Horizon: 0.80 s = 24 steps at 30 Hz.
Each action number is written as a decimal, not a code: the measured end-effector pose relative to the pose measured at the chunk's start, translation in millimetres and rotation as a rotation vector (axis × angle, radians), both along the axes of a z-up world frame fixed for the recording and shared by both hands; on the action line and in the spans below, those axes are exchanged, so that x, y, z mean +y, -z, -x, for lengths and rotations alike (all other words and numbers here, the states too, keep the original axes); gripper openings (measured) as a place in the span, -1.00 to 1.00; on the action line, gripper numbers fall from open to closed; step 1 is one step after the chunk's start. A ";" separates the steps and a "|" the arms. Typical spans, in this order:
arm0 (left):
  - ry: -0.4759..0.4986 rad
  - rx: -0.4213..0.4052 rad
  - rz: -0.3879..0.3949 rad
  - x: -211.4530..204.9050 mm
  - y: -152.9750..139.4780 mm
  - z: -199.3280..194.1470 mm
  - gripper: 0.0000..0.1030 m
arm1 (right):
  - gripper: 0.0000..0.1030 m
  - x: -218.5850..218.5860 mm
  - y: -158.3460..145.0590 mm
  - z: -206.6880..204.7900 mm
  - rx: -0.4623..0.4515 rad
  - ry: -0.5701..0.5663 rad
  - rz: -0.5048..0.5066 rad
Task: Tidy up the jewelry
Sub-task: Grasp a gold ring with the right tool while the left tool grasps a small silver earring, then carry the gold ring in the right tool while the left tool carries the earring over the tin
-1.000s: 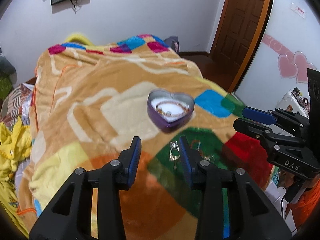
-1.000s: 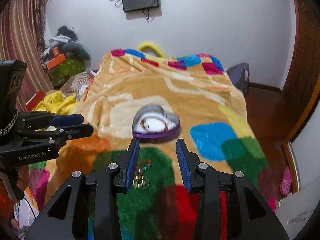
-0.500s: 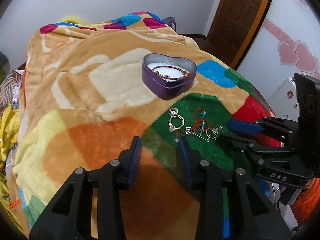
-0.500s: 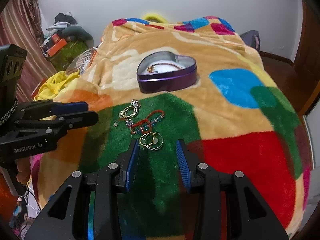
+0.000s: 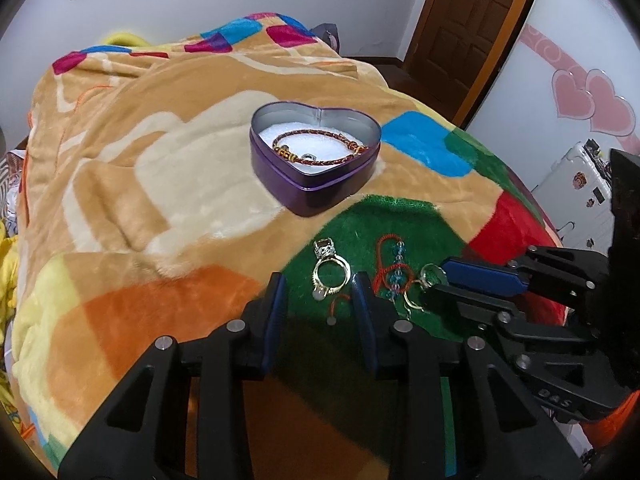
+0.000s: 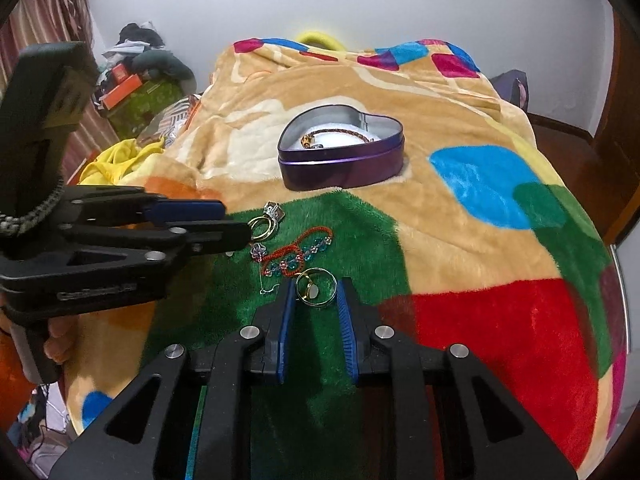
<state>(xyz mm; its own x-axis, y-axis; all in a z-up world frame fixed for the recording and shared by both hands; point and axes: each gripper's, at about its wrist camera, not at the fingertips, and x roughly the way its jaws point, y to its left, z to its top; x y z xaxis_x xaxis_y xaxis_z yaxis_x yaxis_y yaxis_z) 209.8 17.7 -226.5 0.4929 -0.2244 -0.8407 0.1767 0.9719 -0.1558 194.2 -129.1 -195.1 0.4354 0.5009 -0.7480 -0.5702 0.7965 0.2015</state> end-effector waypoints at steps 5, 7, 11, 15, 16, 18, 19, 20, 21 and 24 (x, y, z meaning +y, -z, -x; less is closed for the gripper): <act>-0.007 0.016 0.009 0.5 7.8 -5.7 -0.47 | -0.62 -5.6 -3.3 -5.2 0.002 0.018 -0.019; -0.012 0.026 0.031 2.9 10.1 -7.0 -0.57 | -0.62 -8.3 -4.4 -7.1 0.000 0.027 -0.023; -0.016 0.029 0.047 4.8 11.9 -6.5 -0.71 | -0.62 -11.5 -7.1 -11.1 -0.001 0.044 -0.036; -0.020 0.016 0.028 3.0 9.1 -3.4 -0.84 | -0.62 -13.0 -9.6 -13.1 -0.003 0.055 -0.046; -0.022 0.015 0.027 3.1 8.3 -2.7 -0.84 | -0.62 -13.1 -10.2 -12.8 -0.005 0.057 -0.046; -0.025 0.009 0.026 3.9 5.7 -1.2 -0.84 | -0.62 -13.4 -12.2 -13.0 -0.010 0.060 -0.048; -0.029 0.006 0.027 4.9 4.0 -0.1 -0.84 | -0.62 -14.0 -13.5 -13.1 -0.014 0.061 -0.051; -0.032 0.004 0.028 5.8 2.6 0.9 -0.84 | -0.62 -14.2 -15.5 -12.8 -0.018 0.062 -0.052; -0.035 0.000 0.030 7.3 0.2 2.3 -0.84 | -0.62 -14.6 -17.4 -12.8 -0.023 0.064 -0.053; -0.042 -0.015 0.036 11.5 -8.1 5.7 -0.84 | -0.62 -15.6 -24.3 -13.1 -0.041 0.070 -0.060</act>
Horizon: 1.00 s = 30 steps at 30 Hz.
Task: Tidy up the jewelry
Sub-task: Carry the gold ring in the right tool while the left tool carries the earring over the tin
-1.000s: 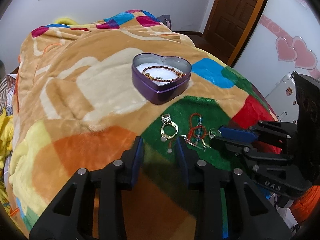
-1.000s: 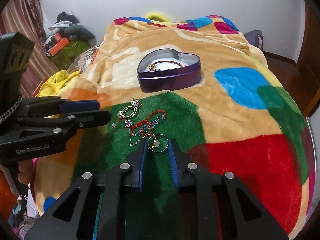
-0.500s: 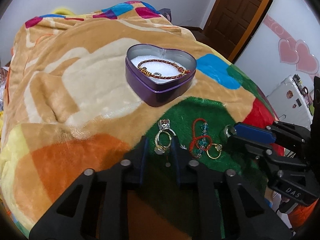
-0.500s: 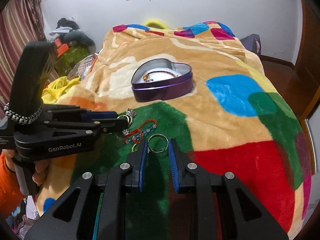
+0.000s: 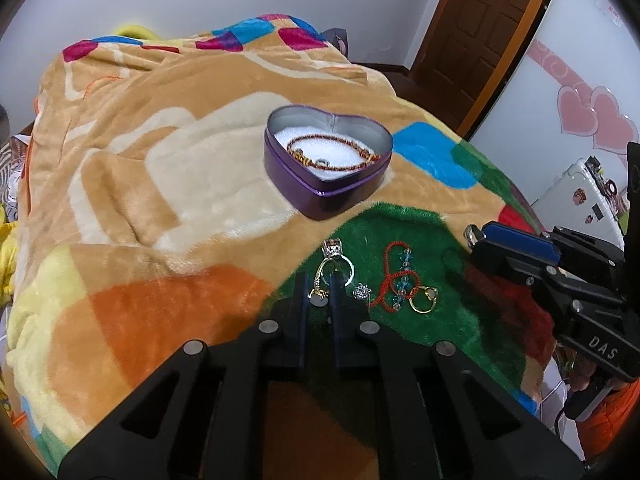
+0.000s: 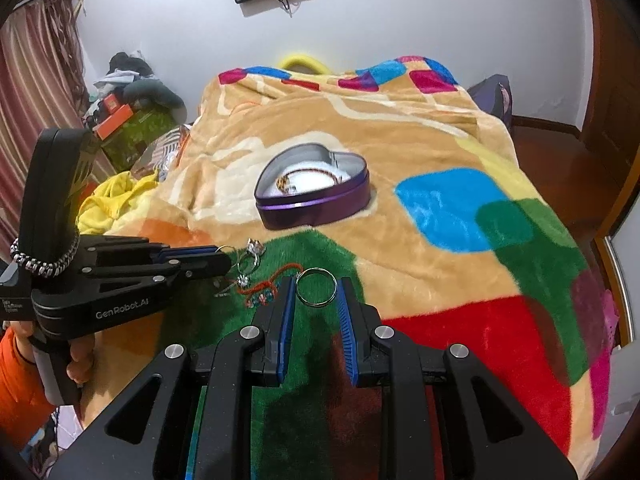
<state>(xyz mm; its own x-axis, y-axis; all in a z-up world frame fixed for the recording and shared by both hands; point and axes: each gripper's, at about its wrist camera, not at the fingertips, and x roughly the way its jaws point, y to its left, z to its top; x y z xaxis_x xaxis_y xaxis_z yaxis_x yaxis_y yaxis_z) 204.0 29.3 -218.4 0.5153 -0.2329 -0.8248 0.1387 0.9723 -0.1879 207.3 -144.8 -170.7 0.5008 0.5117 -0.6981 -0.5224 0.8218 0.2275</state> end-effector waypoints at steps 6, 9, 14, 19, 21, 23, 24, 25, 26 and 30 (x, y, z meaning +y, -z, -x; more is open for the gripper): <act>-0.011 -0.058 0.000 5.0 -24.1 3.0 -0.84 | -0.62 -1.0 -15.5 -1.4 -0.038 0.014 -0.013; -0.012 -0.095 0.002 7.1 -38.6 3.9 -0.84 | -0.62 -1.6 -24.1 -3.0 -0.061 0.021 -0.021; -0.012 -0.154 0.003 6.4 -59.8 4.0 -0.84 | -0.62 -1.9 -38.6 -7.3 -0.099 0.031 -0.036; -0.008 -0.206 -0.001 5.4 -78.0 3.8 -0.84 | -0.62 1.4 -52.8 -12.8 -0.139 0.029 -0.048; -0.007 -0.222 -0.008 3.6 -83.7 3.7 -0.84 | -0.62 3.2 -57.6 -14.5 -0.155 0.027 -0.055; -0.006 -0.234 -0.012 3.1 -87.3 1.1 -0.84 | -0.62 4.9 -62.1 -16.7 -0.169 0.025 -0.062; -0.007 -0.242 -0.015 2.9 -89.3 -0.2 -0.84 | -0.62 6.5 -64.3 -18.0 -0.175 0.024 -0.066; -0.007 -0.249 -0.018 2.8 -90.9 -1.7 -0.84 | -0.62 7.2 -66.1 -18.6 -0.180 0.022 -0.070; -0.007 -0.255 -0.021 2.5 -92.4 -3.5 -0.84 | -0.62 8.8 -67.8 -19.7 -0.185 0.021 -0.073; -0.008 -0.266 -0.019 2.5 -95.5 -10.8 -0.84 | -0.62 13.7 -70.0 -25.3 -0.193 0.017 -0.083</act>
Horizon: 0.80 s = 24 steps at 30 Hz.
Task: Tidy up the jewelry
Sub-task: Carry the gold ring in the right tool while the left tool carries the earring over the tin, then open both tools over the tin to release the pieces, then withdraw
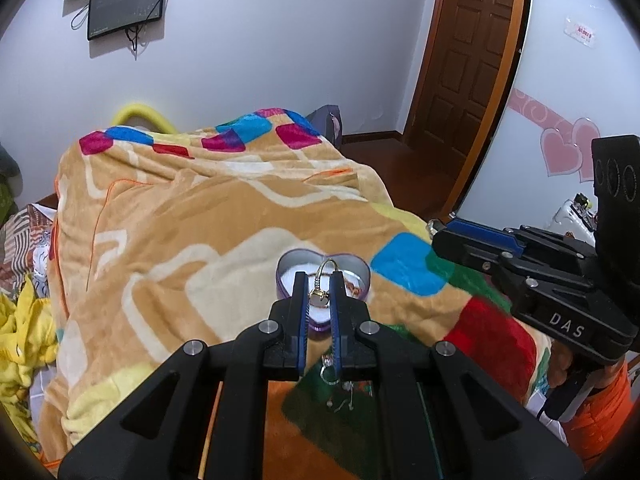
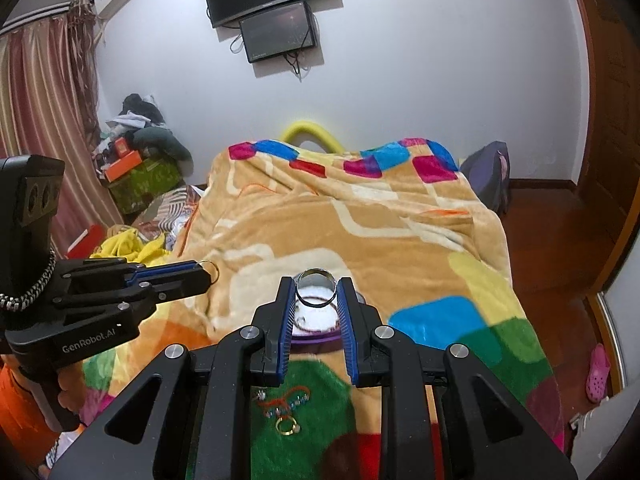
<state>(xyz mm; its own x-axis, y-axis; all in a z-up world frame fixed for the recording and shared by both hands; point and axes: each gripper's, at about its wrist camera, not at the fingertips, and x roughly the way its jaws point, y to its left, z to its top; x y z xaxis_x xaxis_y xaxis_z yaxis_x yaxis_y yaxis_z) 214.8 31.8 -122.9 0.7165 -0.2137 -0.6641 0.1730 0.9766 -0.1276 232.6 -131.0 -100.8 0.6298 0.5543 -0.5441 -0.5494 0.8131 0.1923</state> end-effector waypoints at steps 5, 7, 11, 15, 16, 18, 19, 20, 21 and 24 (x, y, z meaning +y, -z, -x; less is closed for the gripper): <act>0.002 -0.003 0.006 0.5 1.8 -10.2 -0.84 | -0.62 6.8 6.4 -9.3 0.011 -0.006 -0.003; 0.004 0.002 0.008 0.4 4.6 -16.1 -0.84 | -0.62 9.9 11.1 -14.0 0.021 -0.008 0.001; 0.006 0.019 0.014 0.4 12.4 -27.9 -0.84 | -0.62 15.9 23.1 -24.5 0.049 -0.016 0.014; 0.013 0.051 0.019 -0.9 24.8 -41.4 -0.84 | -0.62 22.4 35.4 -34.5 0.079 -0.027 0.037; 0.014 0.060 0.021 -1.2 27.5 -44.3 -0.84 | -0.62 22.4 37.1 -35.3 0.084 -0.030 0.041; 0.017 0.079 0.026 -1.3 34.1 -50.9 -0.84 | -0.62 25.8 43.7 -39.6 0.099 -0.037 0.059; 0.019 0.089 0.031 -1.0 37.4 -54.1 -0.84 | -0.62 26.7 45.5 -41.1 0.105 -0.040 0.065; 0.022 0.099 0.038 -0.8 40.9 -57.3 -0.84 | -0.62 28.0 48.5 -43.1 0.113 -0.046 0.074; 0.024 0.111 0.042 -0.7 45.0 -61.0 -0.84 | -0.62 29.1 51.3 -44.9 0.122 -0.051 0.084; 0.031 0.138 0.047 -0.5 54.3 -68.0 -0.84 | -0.62 31.1 57.2 -48.6 0.132 -0.057 0.108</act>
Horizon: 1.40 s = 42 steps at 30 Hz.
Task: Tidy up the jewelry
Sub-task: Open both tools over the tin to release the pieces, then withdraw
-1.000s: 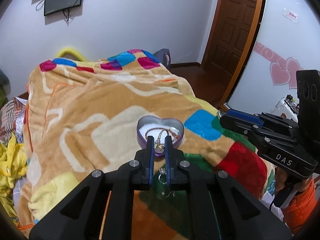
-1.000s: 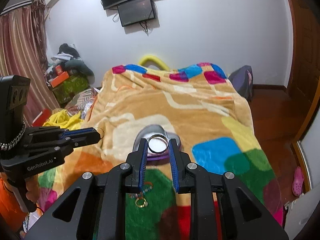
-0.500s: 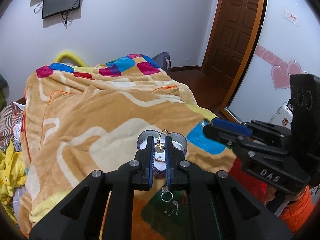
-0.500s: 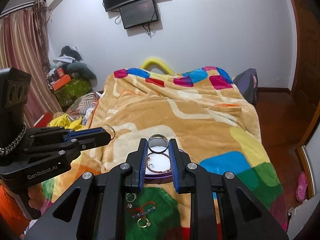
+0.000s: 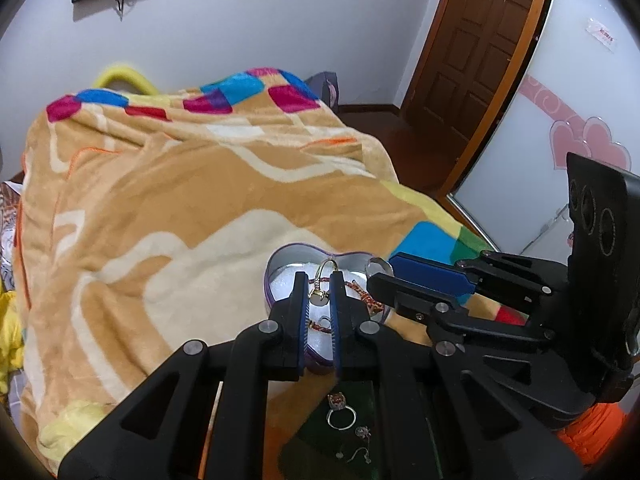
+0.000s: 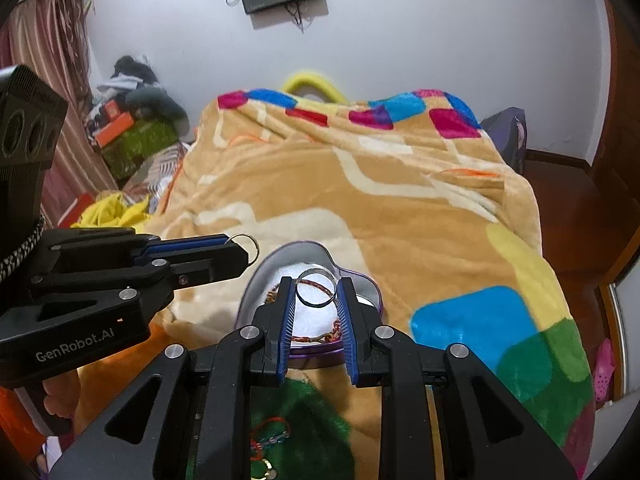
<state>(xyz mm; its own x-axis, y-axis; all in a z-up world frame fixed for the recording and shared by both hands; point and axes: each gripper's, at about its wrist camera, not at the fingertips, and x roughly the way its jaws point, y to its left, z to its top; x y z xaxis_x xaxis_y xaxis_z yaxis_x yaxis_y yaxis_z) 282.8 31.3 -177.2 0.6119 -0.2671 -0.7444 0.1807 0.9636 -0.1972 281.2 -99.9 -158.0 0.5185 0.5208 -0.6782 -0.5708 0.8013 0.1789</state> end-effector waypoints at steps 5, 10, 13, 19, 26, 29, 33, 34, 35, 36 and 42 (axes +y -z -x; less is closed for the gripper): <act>0.005 0.030 0.004 -0.2 10.2 -7.0 -0.84 | -0.62 1.9 7.7 -6.0 0.021 -0.008 0.023; 0.015 0.042 0.005 -2.2 13.2 -9.7 -0.84 | -0.62 4.8 10.6 -8.6 0.036 -0.014 0.034; 0.017 0.041 0.004 -2.3 11.9 -9.3 -0.84 | -0.62 7.4 10.4 -8.8 0.031 -0.016 0.043; 0.017 0.038 -0.004 -1.6 7.5 -6.2 -0.83 | -0.62 10.8 9.1 -7.0 0.030 -0.024 0.059; 0.005 0.001 -0.015 1.8 -8.4 4.1 -0.72 | -0.57 10.4 -1.4 -0.7 0.011 -0.018 0.069; 0.000 -0.021 -0.030 2.5 -17.3 11.3 -0.64 | -0.56 8.8 -10.8 5.7 -0.010 -0.014 0.069; -0.009 -0.050 -0.034 4.1 -32.1 25.4 -0.52 | -0.42 4.2 -23.4 17.4 -0.042 0.000 0.064; -0.011 -0.058 -0.035 4.7 -36.1 29.9 -0.48 | -0.38 2.1 -27.0 21.2 -0.052 0.004 0.060; -0.014 -0.065 -0.038 5.2 -39.3 33.6 -0.46 | -0.37 0.0 -30.4 24.7 -0.059 0.006 0.055; -0.018 -0.075 -0.044 5.6 -43.5 39.0 -0.42 | -0.36 -1.7 -33.4 28.0 -0.064 0.008 0.051; -0.024 -0.102 -0.059 6.7 -58.5 62.6 -0.33 | -0.36 -12.4 -46.1 45.5 -0.079 0.030 0.033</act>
<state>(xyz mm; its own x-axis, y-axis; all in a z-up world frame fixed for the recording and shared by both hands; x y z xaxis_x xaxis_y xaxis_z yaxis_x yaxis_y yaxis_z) 220.2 38.0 -118.7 0.6910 -0.2088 -0.6921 0.1733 0.9773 -0.1218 235.7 -112.3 -111.9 0.5859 0.4822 -0.6513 -0.5580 0.8229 0.1073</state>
